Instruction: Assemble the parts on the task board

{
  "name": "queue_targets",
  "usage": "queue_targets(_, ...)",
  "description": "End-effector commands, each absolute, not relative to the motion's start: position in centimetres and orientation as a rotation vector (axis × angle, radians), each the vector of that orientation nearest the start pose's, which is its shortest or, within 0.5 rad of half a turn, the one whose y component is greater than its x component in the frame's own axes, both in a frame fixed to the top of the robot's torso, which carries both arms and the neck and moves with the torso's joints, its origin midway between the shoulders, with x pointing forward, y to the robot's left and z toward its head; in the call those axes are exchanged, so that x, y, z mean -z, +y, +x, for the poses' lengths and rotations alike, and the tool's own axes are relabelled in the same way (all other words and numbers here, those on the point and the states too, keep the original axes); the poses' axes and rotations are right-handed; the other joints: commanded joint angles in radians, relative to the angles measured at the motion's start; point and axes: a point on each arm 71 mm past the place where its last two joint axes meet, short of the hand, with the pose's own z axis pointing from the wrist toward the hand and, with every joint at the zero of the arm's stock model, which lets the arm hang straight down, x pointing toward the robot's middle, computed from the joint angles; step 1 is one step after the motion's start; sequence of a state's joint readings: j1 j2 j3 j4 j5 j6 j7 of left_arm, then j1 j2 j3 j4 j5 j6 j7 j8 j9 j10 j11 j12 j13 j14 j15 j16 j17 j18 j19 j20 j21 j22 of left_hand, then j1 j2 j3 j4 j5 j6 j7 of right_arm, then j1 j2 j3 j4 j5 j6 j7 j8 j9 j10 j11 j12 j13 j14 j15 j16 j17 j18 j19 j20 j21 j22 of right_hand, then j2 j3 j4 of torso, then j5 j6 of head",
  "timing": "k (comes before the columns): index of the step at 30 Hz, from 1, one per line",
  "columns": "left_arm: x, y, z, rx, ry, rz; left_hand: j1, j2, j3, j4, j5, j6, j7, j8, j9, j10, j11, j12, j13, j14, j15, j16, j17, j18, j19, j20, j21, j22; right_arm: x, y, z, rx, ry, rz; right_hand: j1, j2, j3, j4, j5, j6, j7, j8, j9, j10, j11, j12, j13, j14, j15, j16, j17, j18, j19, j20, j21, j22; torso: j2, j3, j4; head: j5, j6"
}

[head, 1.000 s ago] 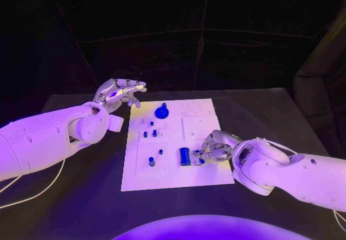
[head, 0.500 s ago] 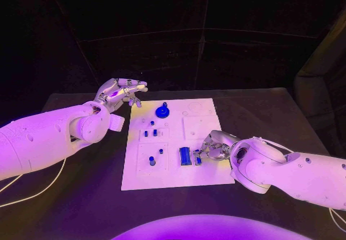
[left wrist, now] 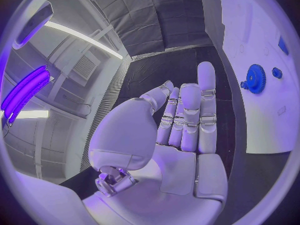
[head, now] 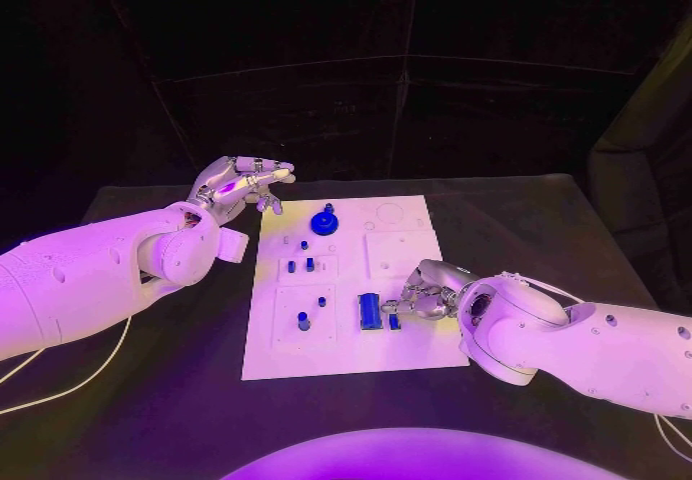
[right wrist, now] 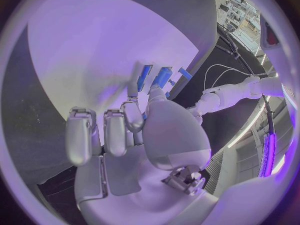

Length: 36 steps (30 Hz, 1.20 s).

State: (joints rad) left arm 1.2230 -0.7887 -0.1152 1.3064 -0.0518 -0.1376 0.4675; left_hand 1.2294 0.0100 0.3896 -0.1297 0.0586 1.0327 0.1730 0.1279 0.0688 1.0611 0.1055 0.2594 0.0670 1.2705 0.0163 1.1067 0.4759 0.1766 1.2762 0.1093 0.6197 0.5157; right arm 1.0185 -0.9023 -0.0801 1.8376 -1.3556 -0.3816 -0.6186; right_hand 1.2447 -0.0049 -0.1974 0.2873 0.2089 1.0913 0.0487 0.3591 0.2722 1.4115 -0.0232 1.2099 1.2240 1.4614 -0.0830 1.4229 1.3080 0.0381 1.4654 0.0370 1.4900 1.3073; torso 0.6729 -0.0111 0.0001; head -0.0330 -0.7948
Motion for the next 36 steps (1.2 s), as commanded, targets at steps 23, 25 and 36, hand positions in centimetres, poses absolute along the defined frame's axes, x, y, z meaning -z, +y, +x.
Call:
queue_targets(23, 19.8, 24.0, 52.0, 1.578, 1.429, -1.001, -0.041, -0.011, -0.023, 0.021, -0.002, -0.008, 0.005, 0.009, -0.001, -0.006, 0.001, 0.014, 0.0, -0.059, 0.006, -0.043, -0.071, 0.004, -0.023, 0.008, -0.025, -0.012, 24.0, -21.3, 41.0, -1.011, 1.902, 0.616, 0.167, 0.07, -0.015, -0.046, 0.018, -0.191, 0.101, -0.117, -0.006, -0.38, 0.096, -0.688, -0.557, -0.179, 0.081, -0.702, -0.704, 0.144, -0.475, 0.064, -0.65, -0.525, -0.017, -0.0095, 0.009, -0.019, 0.026)
queue_targets(25, 19.9, 24.0, 52.1, 1.583, 1.417, -1.019, -0.053, -0.019, -0.04, 0.029, -0.005, -0.008, 0.006, 0.011, -0.001, -0.006, 0.002, 0.018, 0.001, -0.088, 0.011, -0.062, -0.081, 0.004, -0.046, 0.011, -0.044, -0.023, 23.4, -21.9, 42.4, -1.097, 1.84, 0.682, 0.196, 0.073, -0.015, -0.059, 0.02, -0.193, 0.115, -0.126, -0.011, -0.415, 0.113, -0.774, -0.632, -0.225, 0.101, -0.801, -0.752, 0.141, -0.504, 0.081, -0.726, -0.575, -0.02, -0.0108, 0.0095, -0.025, 0.039)
queue_targets(36, 20.9, 24.0, 54.3, 1.615, 1.376, -1.044, -0.028, 0.006, -0.143, 0.059, -0.005, -0.005, 0.016, -0.004, -0.003, 0.003, 0.031, -0.042, -0.004, -0.249, 0.064, -0.591, -0.303, 0.005, -0.262, 0.081, -0.318, -0.206, 23.0, -23.9, 50.5, -1.285, 1.57, 0.903, 0.25, 0.105, -0.051, -0.142, -0.01, -0.165, 0.14, -0.258, -0.112, -0.389, 0.172, -1.027, -1.015, -0.416, 0.204, -1.269, -1.054, 0.144, -0.611, 0.192, -1.162, -0.888, -0.086, -0.027, 0.0058, -0.034, 0.117)
